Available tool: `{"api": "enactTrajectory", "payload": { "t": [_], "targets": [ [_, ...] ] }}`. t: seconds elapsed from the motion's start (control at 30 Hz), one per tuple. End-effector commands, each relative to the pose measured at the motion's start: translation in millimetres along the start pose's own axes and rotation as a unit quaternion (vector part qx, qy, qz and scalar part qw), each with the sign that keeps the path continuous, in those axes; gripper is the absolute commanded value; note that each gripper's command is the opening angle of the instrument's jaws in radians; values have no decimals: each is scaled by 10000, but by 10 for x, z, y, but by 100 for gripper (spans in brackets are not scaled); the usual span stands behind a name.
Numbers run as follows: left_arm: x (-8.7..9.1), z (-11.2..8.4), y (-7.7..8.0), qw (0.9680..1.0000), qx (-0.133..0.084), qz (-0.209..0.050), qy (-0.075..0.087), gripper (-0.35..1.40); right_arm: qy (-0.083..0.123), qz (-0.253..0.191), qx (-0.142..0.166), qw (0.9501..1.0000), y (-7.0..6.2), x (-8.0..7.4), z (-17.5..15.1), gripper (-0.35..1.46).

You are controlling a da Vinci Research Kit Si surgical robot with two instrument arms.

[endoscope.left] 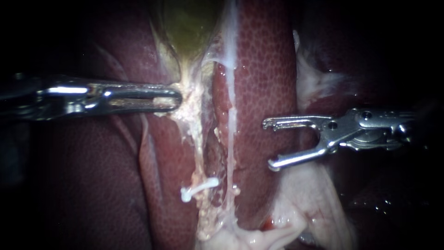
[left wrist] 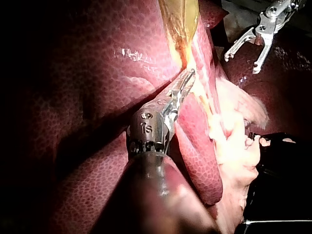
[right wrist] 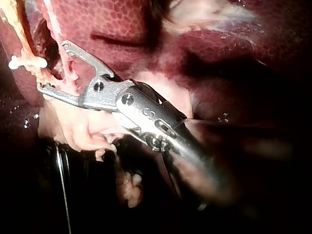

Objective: Going back first clip left tube

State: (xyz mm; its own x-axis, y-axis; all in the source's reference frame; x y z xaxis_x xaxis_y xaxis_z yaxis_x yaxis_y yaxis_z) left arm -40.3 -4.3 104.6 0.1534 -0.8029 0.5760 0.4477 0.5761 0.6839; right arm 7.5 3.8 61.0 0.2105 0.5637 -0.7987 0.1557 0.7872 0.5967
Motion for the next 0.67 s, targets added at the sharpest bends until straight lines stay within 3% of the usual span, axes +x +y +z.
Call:
{"api": "enactTrajectory", "payload": {
  "t": [0.03, 0.2, 0.67],
  "targets": [
    [3, 5, 1, 10000, 6, 11, 32, -35, -1, 3, -3, 10000, 0, 0, 0, 60],
    [8, 16, 2, 10000, 17, 10, 62, -35, 0, 3, -1, 10000, -1, 1, 0, 60],
    [7, 13, 2, 10000, 29, 6, 66, -35, 2, -16, -2, 10000, -7, 6, 1, 60]
  ]
}}
